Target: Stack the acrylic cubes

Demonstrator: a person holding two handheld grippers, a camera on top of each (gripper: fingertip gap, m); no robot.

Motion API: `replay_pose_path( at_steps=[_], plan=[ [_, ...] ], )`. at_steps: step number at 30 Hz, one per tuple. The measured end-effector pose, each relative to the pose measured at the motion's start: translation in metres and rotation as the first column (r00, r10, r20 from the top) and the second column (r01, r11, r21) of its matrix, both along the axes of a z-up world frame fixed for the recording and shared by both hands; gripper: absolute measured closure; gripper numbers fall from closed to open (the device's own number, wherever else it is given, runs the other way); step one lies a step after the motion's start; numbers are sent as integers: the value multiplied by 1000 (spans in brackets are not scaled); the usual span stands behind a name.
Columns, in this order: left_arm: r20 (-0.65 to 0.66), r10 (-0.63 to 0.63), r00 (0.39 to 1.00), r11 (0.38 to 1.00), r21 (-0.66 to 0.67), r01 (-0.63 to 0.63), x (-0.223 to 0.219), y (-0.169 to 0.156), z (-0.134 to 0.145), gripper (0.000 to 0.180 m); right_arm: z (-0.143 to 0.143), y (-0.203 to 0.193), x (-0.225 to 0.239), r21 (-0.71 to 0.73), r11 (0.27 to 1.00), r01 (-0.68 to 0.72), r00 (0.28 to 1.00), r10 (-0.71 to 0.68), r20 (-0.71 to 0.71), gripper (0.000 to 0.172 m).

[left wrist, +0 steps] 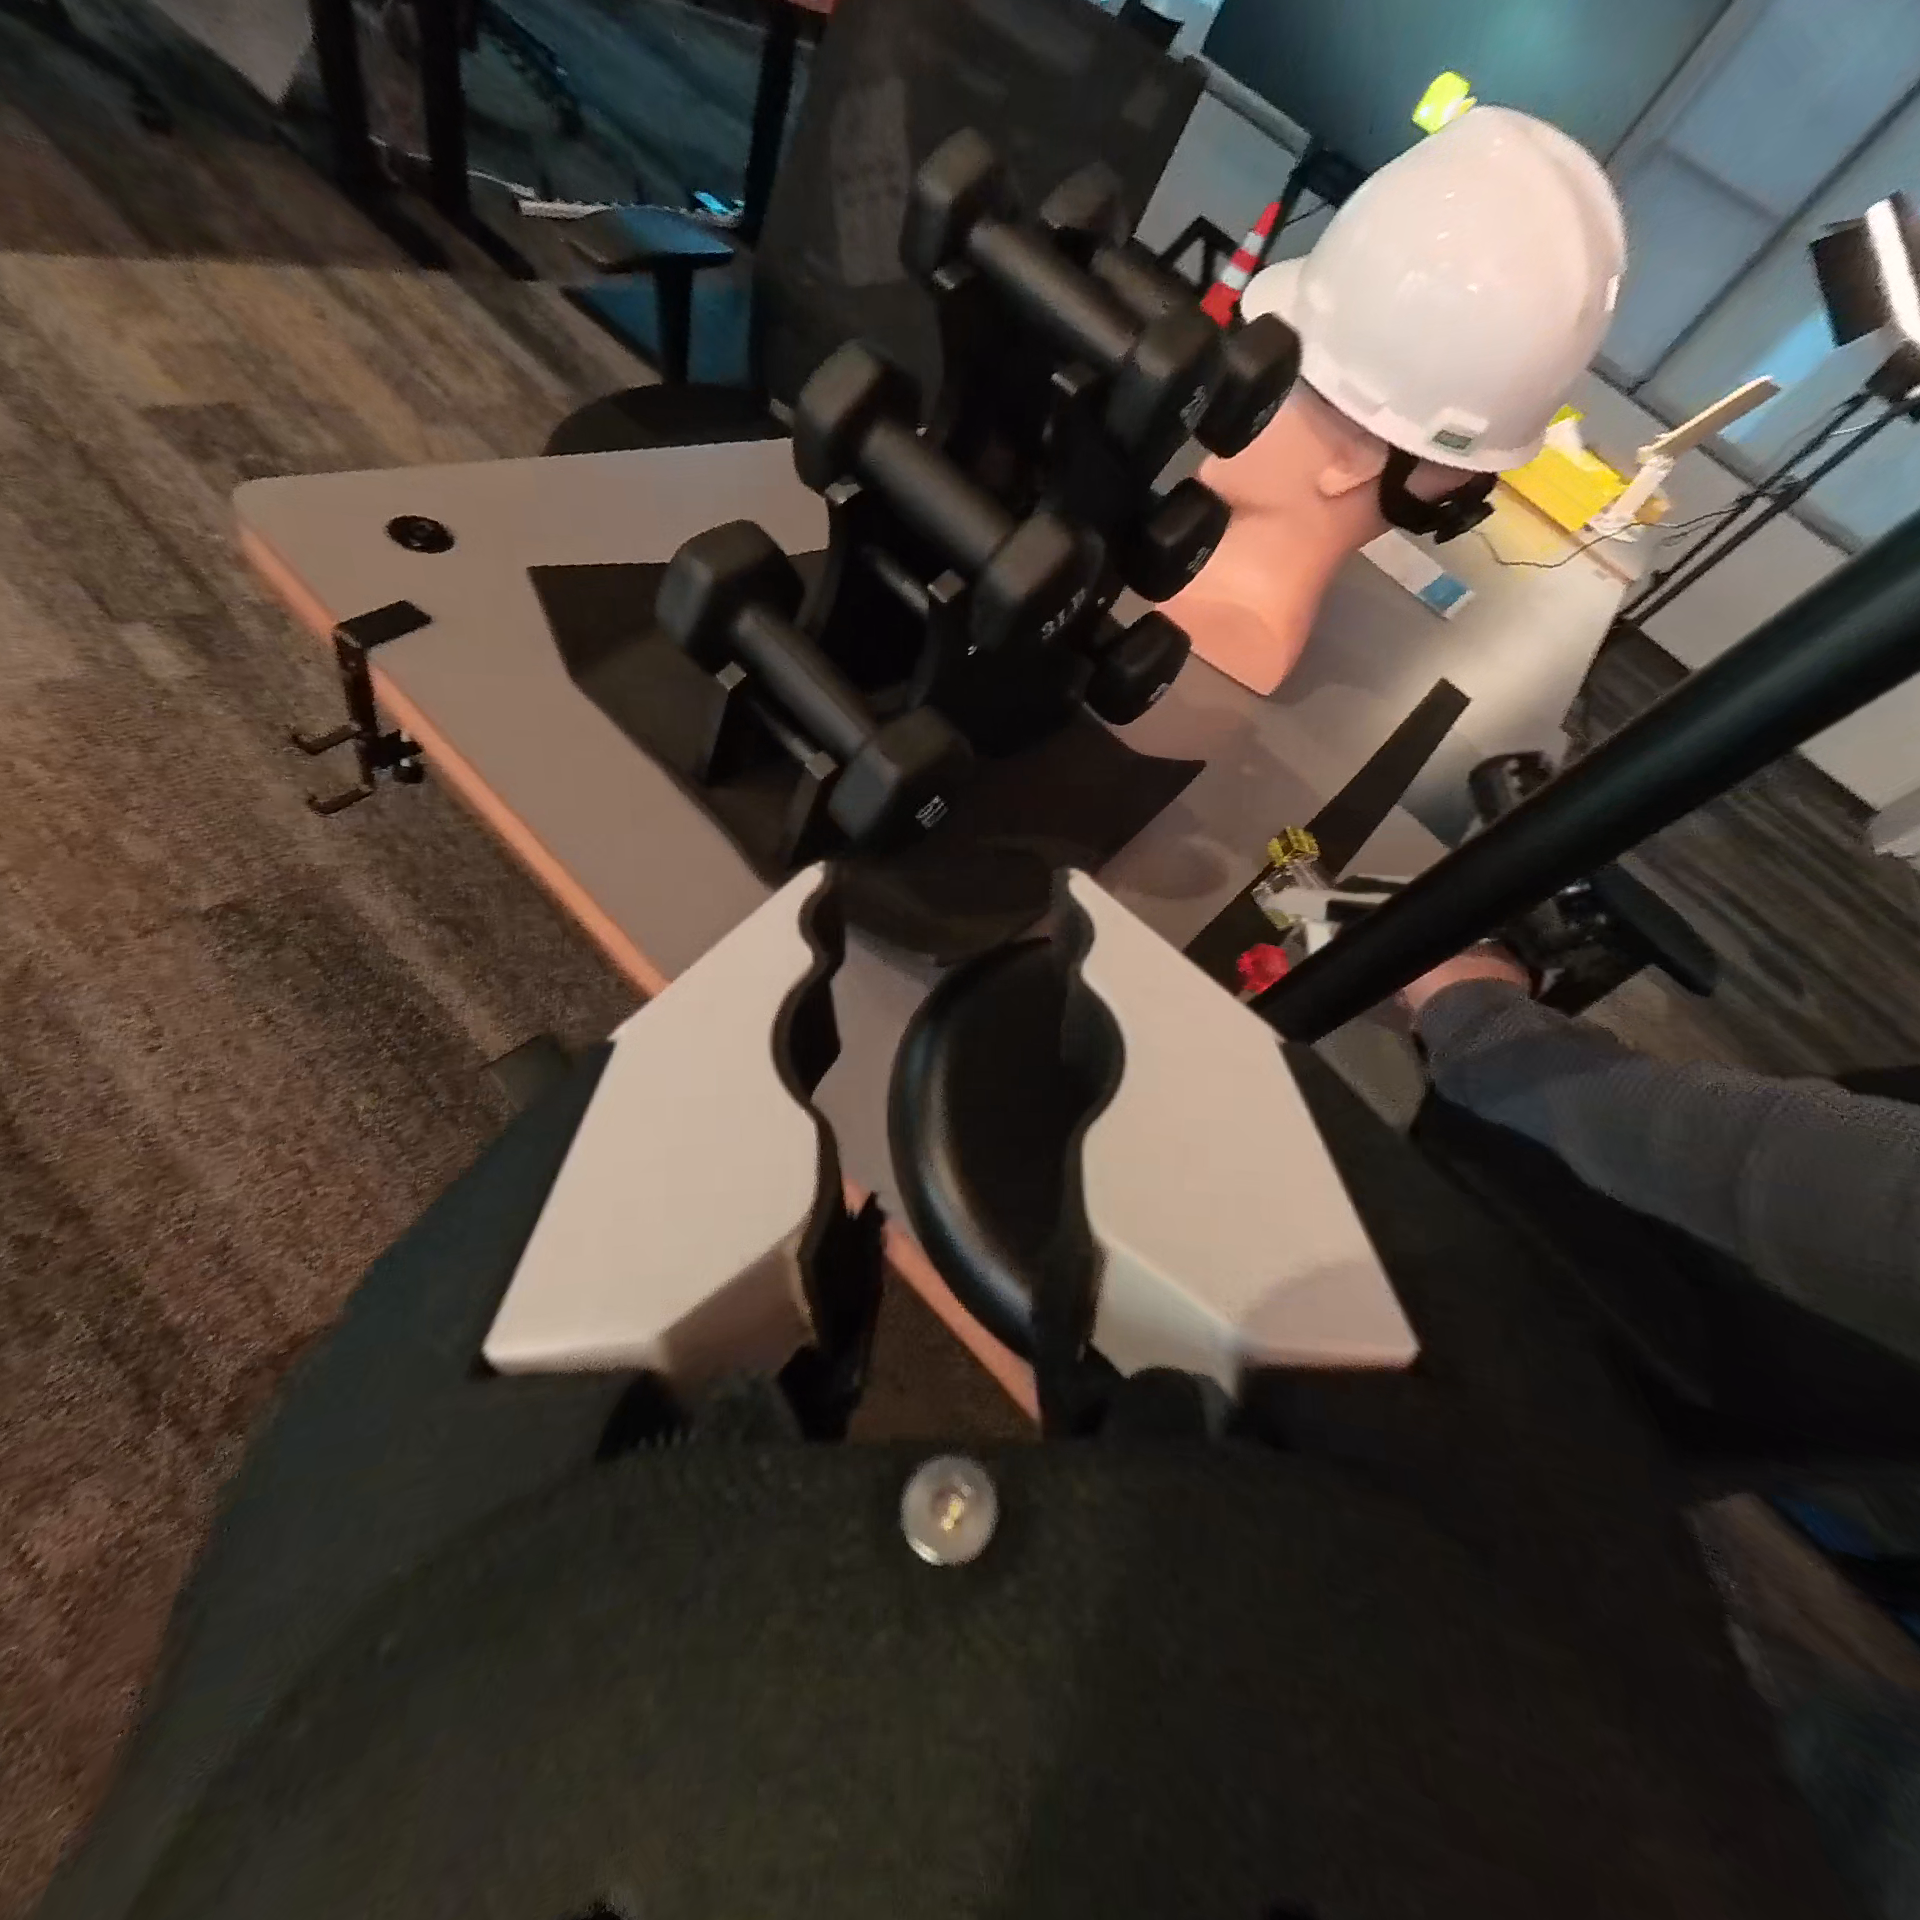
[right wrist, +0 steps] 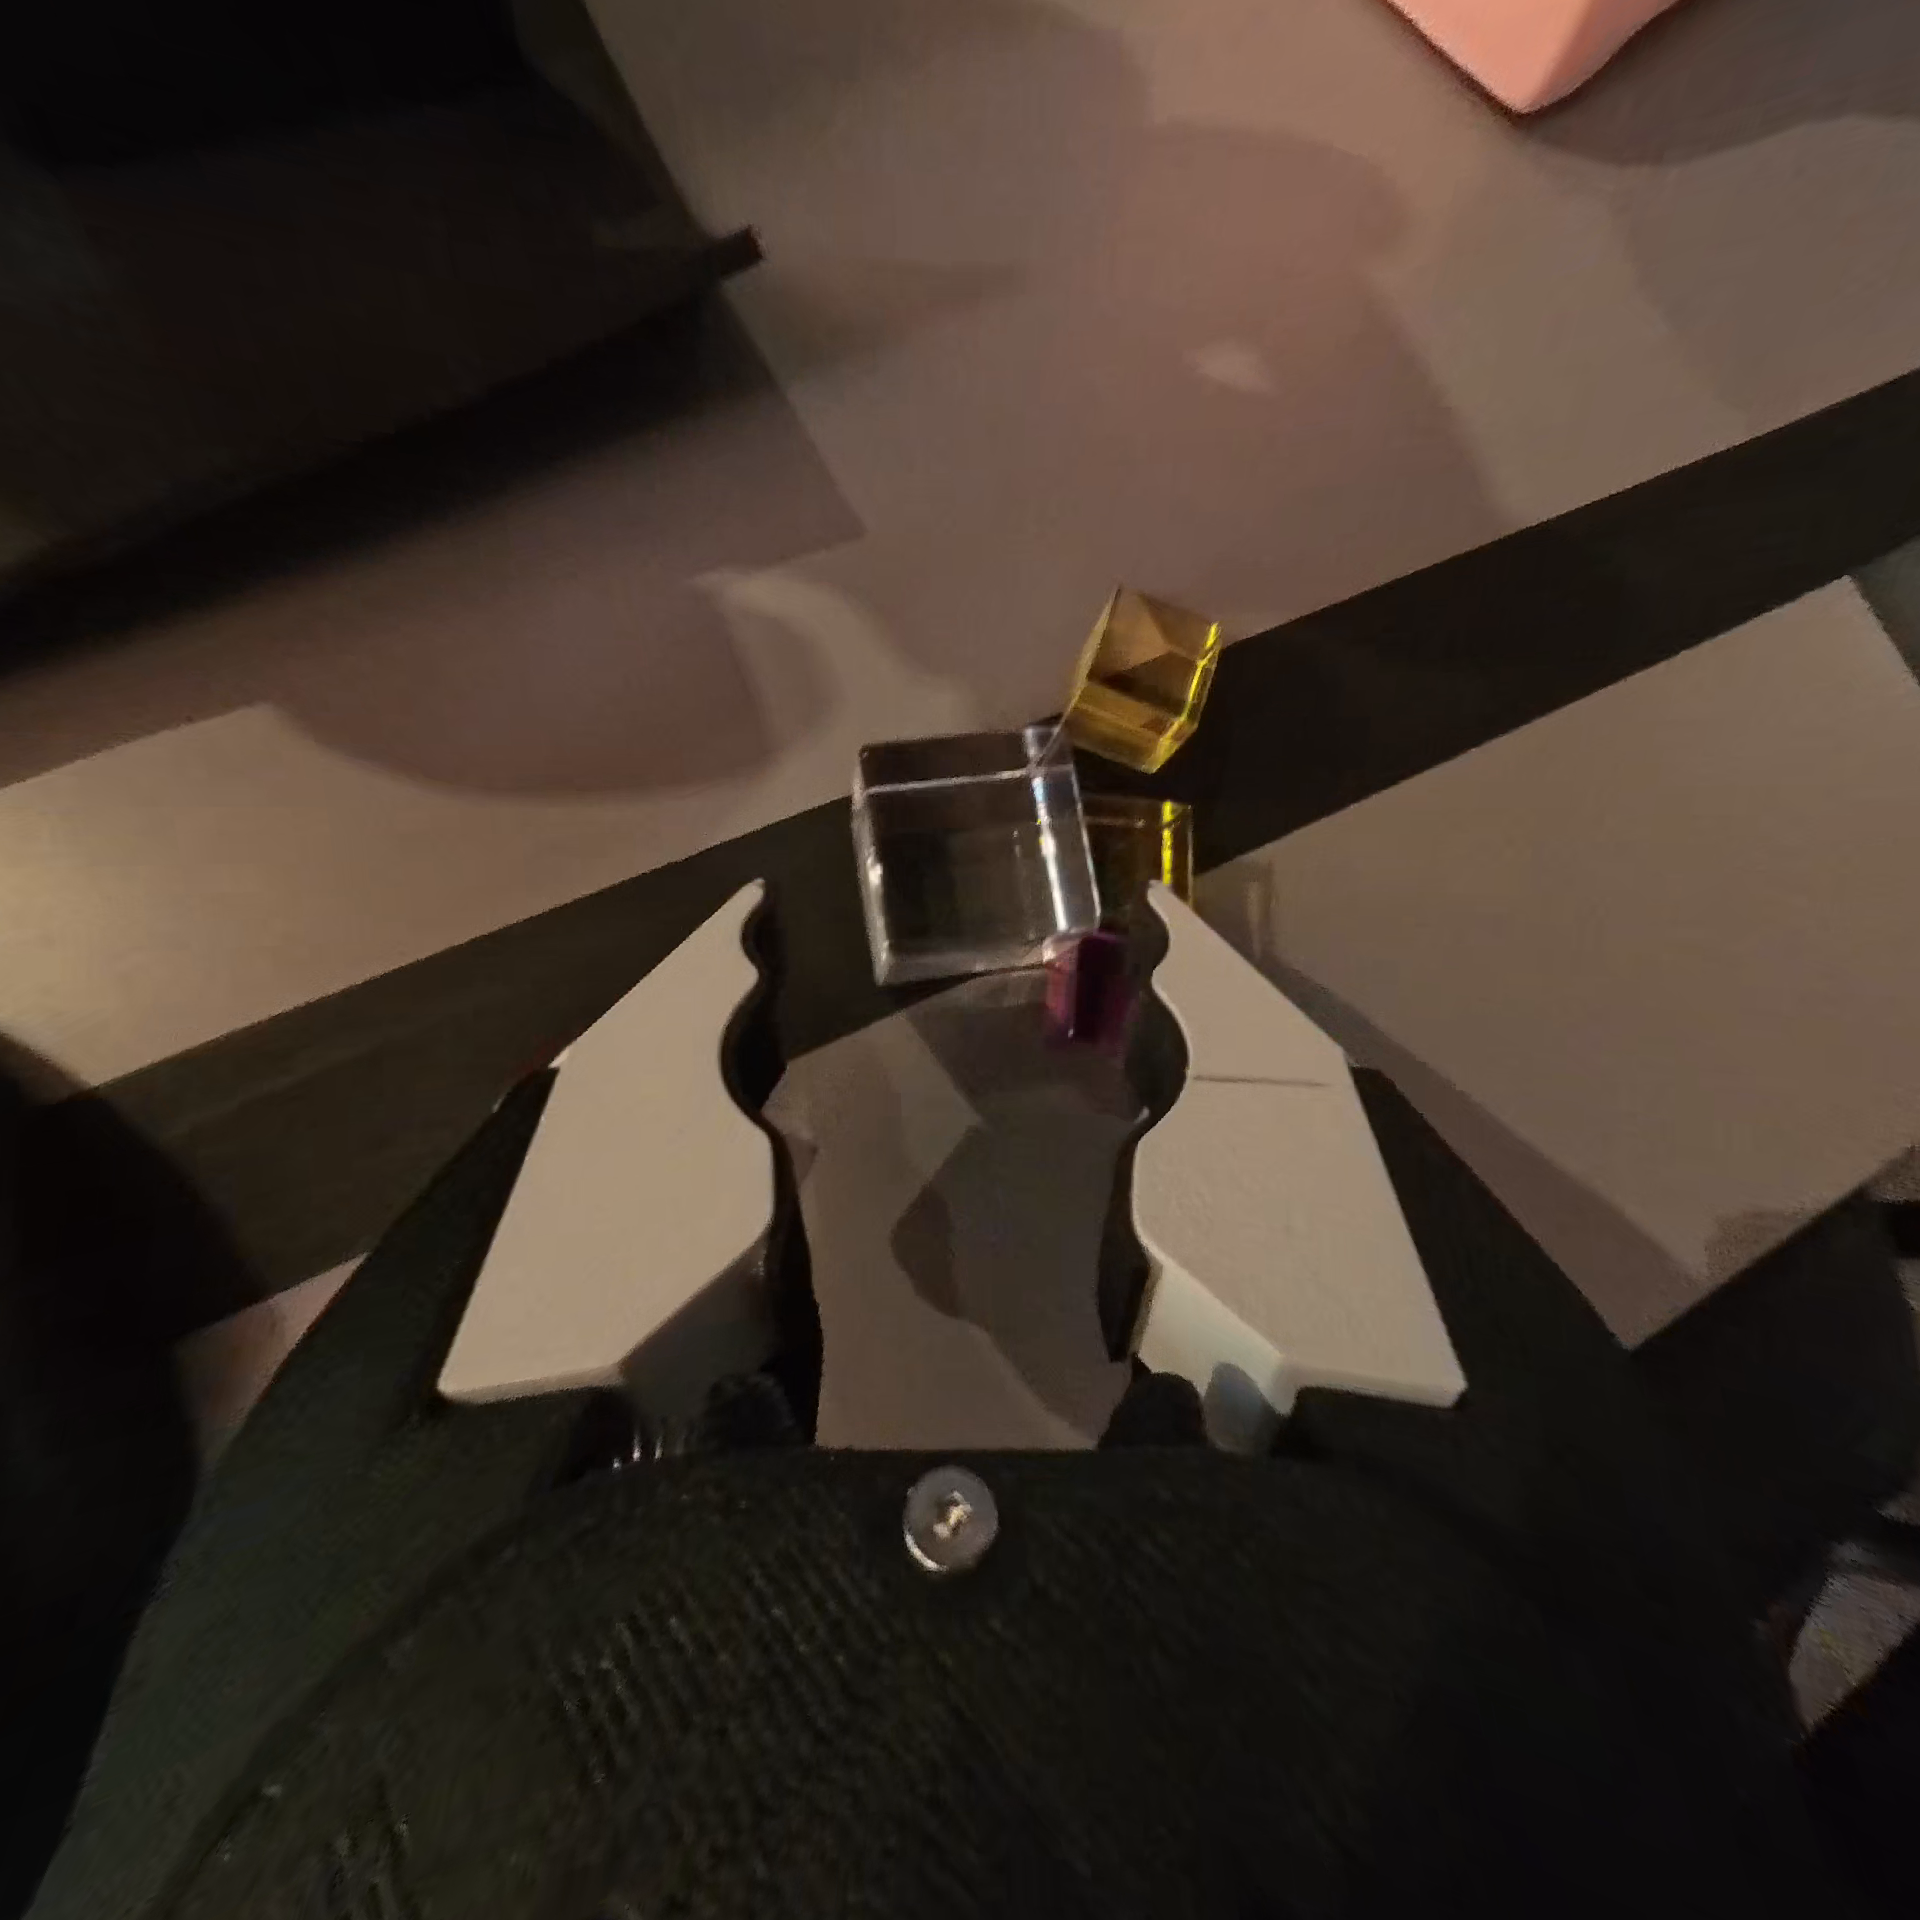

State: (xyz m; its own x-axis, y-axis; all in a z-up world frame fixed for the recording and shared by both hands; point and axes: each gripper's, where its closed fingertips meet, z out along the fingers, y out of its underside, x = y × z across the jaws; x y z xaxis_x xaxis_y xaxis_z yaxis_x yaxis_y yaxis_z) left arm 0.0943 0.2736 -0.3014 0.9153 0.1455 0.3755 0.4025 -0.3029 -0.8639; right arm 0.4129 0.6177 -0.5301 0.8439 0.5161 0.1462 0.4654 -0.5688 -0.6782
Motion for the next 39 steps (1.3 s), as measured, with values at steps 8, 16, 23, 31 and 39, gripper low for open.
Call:
replay_pose_path(
  at_steps=[8, 16, 23, 31, 39],
  plan=[
    [-20, 60, 998, 997, -37, -60, -1, -17, 4, 143, -3, 16, -10, -58, 986, -159, 980, 165, 113, 128],
    [-67, 115, 991, 993, -15, -116, 0, -44, 10, 150, 60, -70, -54, 6, 896, -444, 884, 439, -163, 129],
    [-26, 144, 989, 989, 39, -143, -1, -52, 15, 152, 60, -259, -97, 22, 523, -852, 513, 843, -161, 129],
    [-45, 94, 995, 995, 49, -92, 15, -47, 19, 153, 37, -271, -120, 94, 543, -835, 541, 840, -45, 130],
    [-62, 65, 996, 997, 37, -62, 24, -46, 18, 152, 65, -254, -104, 168, 668, -725, 639, 744, -197, 81]
  ],
)
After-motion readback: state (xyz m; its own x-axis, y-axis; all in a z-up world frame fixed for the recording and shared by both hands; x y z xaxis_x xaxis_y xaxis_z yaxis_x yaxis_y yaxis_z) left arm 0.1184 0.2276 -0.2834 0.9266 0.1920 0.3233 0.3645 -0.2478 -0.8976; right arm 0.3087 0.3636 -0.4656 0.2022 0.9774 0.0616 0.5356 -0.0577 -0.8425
